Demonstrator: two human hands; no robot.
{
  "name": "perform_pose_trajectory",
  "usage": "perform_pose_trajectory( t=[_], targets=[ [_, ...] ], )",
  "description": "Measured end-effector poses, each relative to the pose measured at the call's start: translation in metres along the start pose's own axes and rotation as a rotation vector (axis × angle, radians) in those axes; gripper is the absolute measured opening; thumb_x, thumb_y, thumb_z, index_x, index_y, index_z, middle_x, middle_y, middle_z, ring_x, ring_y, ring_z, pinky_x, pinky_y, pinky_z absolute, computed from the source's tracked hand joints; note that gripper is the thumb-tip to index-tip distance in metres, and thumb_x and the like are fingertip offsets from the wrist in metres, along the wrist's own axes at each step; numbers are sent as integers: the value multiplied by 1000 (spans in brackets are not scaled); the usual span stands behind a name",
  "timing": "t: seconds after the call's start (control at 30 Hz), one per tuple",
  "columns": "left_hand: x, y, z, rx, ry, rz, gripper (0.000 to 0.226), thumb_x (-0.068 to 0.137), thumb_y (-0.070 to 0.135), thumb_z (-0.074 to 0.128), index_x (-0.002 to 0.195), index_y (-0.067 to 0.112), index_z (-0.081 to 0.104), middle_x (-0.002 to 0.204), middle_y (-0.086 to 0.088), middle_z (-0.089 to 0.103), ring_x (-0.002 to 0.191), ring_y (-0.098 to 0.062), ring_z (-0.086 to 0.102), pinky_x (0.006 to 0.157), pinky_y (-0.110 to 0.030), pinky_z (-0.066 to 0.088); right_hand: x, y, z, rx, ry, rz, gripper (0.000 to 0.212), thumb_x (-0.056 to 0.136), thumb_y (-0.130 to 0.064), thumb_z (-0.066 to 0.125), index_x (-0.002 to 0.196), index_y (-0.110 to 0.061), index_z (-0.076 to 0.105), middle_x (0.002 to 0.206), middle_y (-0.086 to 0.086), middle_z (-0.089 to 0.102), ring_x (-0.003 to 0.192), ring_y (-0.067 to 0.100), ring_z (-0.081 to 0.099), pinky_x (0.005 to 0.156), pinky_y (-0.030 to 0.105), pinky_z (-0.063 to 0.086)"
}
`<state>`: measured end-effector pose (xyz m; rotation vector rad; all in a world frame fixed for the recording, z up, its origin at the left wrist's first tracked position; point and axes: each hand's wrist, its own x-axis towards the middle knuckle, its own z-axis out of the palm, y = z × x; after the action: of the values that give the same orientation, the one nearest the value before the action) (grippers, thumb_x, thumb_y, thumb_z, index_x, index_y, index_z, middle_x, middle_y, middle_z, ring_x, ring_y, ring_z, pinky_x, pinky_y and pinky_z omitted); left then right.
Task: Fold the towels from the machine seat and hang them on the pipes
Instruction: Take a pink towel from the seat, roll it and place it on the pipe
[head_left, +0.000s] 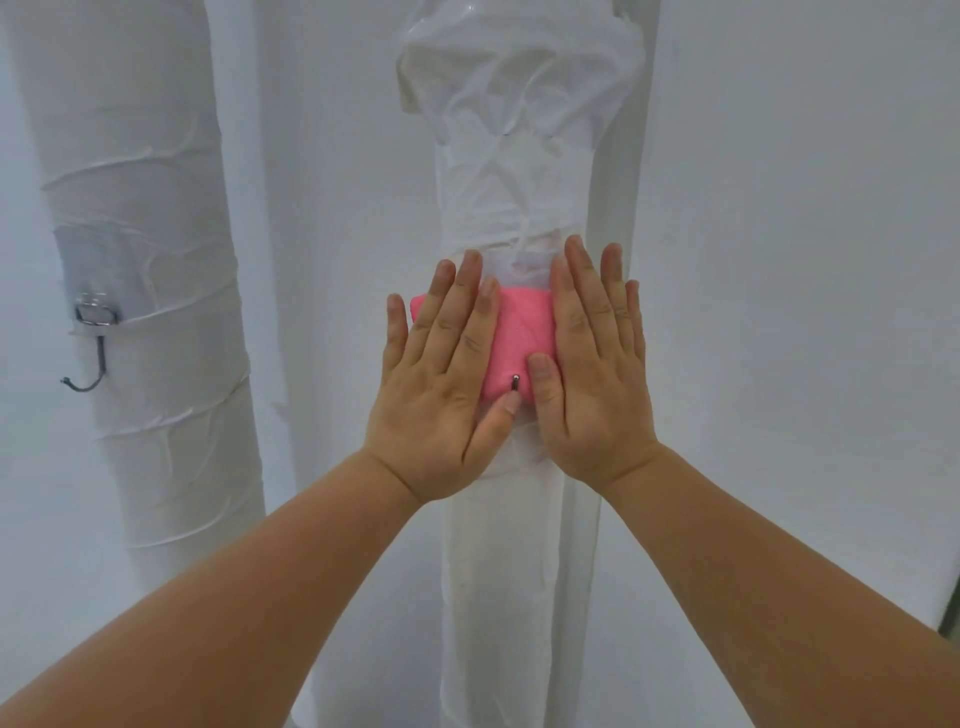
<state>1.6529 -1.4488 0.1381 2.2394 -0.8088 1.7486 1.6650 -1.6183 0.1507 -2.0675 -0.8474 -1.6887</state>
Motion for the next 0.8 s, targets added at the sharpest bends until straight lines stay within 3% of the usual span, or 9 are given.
perform_pose_trajectory(
  t=[0.13,0.27,0.43,0.6,0.8],
  targets=[
    [1,0,8,-23,59,9,76,102,52,29,153,-3,17,162,-27,20,153,-44,18,119,-70,15,-1,5,9,75,73,-30,64,104,-34,29,152,7,29,161,26,27,153,45,14,119,66,20],
    [1,2,4,-18,39,11,79,99,52,35,154,-2,16,162,-27,18,153,-43,17,121,-67,14,-1,5,5,78,34,-16,64,104,-36,29,153,4,27,163,23,25,154,43,12,119,65,20],
    [-1,8,-14,75,-120,-27,93,93,55,45,158,0,8,167,-22,9,156,-37,8,122,-65,12,-3,-5,-16,-43,-145,53,66,106,-46,20,161,-12,8,170,9,8,157,32,-1,125,57,10],
    [4,15,-45,238,-372,-43,110,86,69,44,158,13,-18,170,-10,-16,157,-25,-14,125,-59,-3,1,-14,-40,-244,-321,81,68,105,-53,15,159,-23,-14,170,-2,-13,156,23,-17,125,55,-3],
    [3,31,-75,292,-458,-156,117,84,75,43,157,15,-26,166,-1,-32,154,-19,-26,123,-58,-11,0,-27,-58,-266,-345,132,70,104,-55,13,159,-22,-15,169,-2,-18,155,22,-21,124,55,-9]
  ],
)
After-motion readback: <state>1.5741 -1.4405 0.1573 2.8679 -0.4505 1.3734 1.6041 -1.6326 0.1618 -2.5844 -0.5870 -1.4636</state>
